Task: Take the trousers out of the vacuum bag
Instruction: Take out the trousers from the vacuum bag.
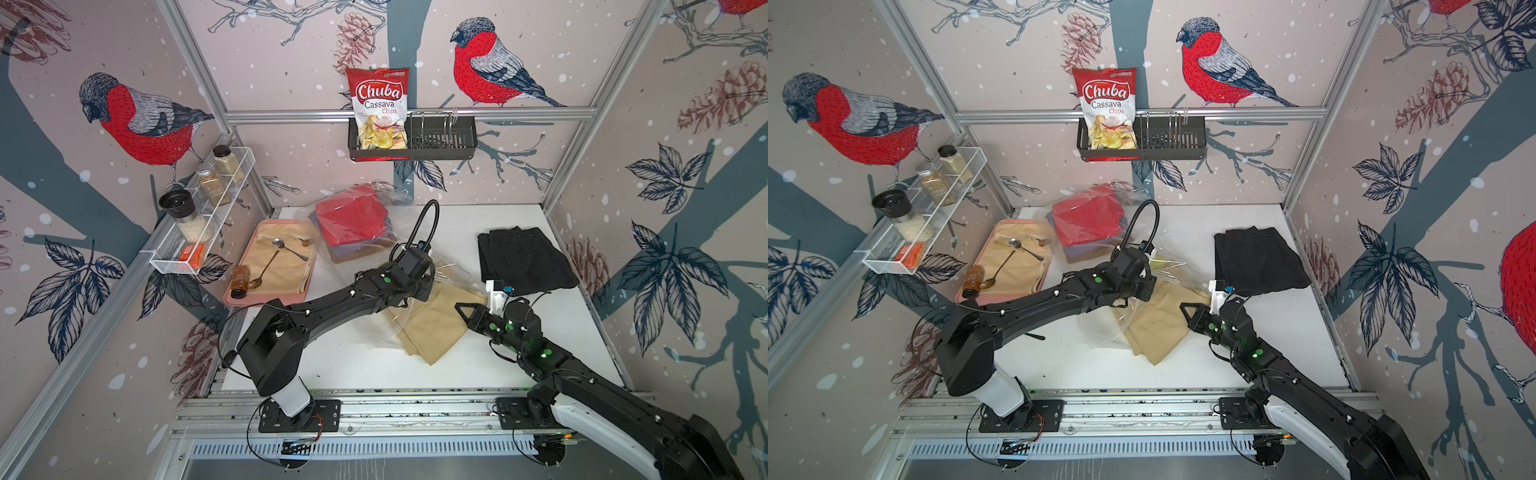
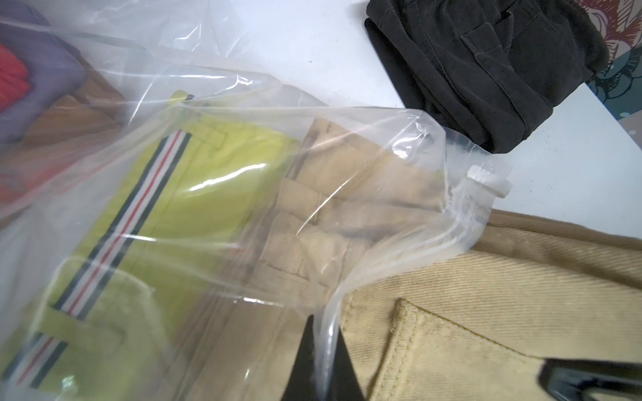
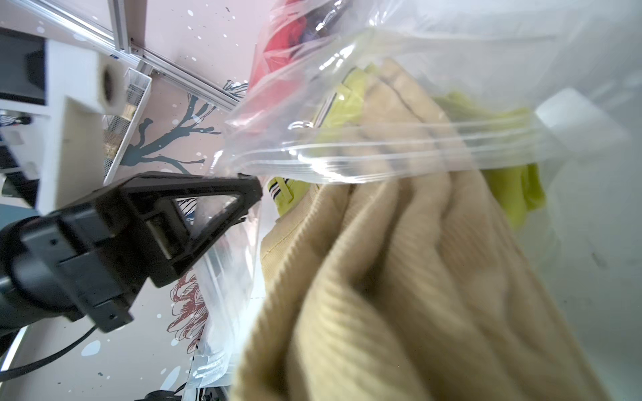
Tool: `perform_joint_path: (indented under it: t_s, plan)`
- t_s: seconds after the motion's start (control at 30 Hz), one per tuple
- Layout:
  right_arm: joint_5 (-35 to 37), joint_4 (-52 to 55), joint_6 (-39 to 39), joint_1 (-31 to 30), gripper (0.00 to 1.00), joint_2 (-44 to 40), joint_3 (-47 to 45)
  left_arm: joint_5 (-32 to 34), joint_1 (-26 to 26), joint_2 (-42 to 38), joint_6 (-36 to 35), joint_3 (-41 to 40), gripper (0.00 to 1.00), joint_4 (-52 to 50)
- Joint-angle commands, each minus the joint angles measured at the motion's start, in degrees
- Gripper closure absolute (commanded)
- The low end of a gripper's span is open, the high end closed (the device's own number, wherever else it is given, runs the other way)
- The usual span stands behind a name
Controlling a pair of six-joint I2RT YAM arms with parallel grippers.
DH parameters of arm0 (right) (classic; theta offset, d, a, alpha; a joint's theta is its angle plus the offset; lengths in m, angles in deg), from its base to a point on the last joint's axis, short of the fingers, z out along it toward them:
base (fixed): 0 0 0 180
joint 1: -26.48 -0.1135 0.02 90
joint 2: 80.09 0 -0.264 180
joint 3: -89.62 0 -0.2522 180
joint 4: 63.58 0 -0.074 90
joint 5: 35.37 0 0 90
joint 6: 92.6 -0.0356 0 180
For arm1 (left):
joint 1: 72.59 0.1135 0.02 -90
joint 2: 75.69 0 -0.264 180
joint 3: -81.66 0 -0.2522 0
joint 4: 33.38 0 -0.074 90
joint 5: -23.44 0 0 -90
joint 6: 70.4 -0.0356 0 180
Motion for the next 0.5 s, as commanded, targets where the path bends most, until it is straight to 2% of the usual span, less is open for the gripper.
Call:
perform_joint_path:
  t_s: [0.0, 0.17, 0.33, 0.4, 0.47]
  plan:
    - [0.18, 4.43, 4.41, 0.04, 1.00, -2.40, 2.51, -0.31, 0.32, -0.10, 0.83, -0.08, 0.95, 2.51]
    - [-2.77, 8.77, 5.14, -0.18, 1.00, -4.97, 5.45, -0.74, 0.92, 0.07, 1.50, 0.08, 0.94, 2.69]
    - [-2.27, 14.19, 6.13, -0.35, 1.00, -8.57, 9.47, -2.10, 1.36, 0.25, 1.91, 0.31, 0.91, 2.98]
    - [-1.93, 15.76, 6.06, -0.31, 1.00, -9.42, 10.79, -2.49, 1.30, 0.33, 1.98, 0.56, 0.87, 3.08]
    - [-1.91, 16.90, 5.92, -0.31, 1.00, -9.44, 12.10, -2.95, 1.29, 0.15, 1.89, 0.72, 0.78, 3.21]
